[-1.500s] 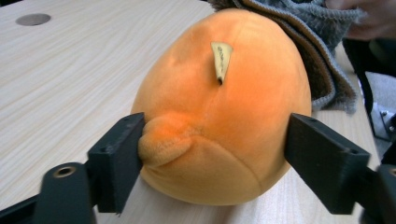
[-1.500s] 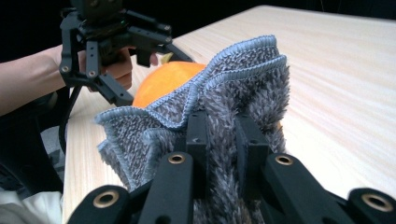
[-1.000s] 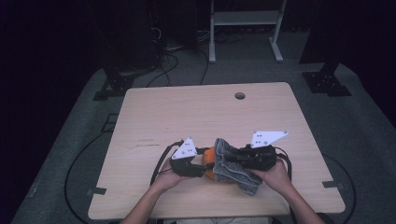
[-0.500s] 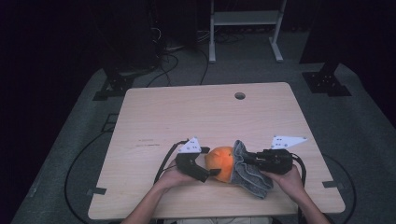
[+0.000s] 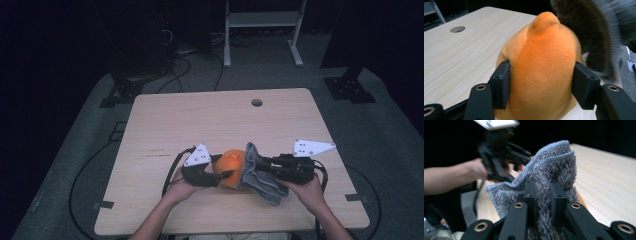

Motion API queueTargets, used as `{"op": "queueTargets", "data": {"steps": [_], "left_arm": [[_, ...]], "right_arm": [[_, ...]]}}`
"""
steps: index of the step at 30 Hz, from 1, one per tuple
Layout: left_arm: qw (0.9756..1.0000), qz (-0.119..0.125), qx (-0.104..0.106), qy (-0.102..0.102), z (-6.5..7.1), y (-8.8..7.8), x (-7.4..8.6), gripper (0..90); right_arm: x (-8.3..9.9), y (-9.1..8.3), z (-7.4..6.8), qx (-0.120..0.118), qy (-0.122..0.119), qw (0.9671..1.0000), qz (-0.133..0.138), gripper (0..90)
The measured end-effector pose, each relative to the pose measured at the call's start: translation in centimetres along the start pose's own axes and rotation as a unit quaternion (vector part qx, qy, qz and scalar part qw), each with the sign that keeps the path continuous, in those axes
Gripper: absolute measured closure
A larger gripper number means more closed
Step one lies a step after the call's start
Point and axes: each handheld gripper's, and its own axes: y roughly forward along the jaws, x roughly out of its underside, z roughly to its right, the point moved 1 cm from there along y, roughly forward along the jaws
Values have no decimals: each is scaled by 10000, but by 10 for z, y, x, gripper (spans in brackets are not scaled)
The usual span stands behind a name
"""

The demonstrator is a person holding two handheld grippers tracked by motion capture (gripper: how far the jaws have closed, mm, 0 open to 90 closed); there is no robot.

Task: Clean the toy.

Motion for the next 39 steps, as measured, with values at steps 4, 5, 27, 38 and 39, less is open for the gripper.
{"op": "queueTargets", "data": {"steps": [4,5,27,38,39], "left_arm": [[9999,-102,103,-36,4,-2,0,393],[9998,-156,113,-46,5,0,1,385],[9950,-85,889,-442,-4,24,21,112],[9986,132,451,-252,11,27,13,238],[9981,224,514,-246,13,21,7,247]], "right_arm": [[-9,22,-13,11,-251,9994,-250,778],[-5,27,-10,85,-223,9990,-371,778],[40,7,18,450,355,9977,-349,777],[43,-7,23,547,500,9970,-212,774],[41,-8,23,562,483,9971,-192,774]]}}
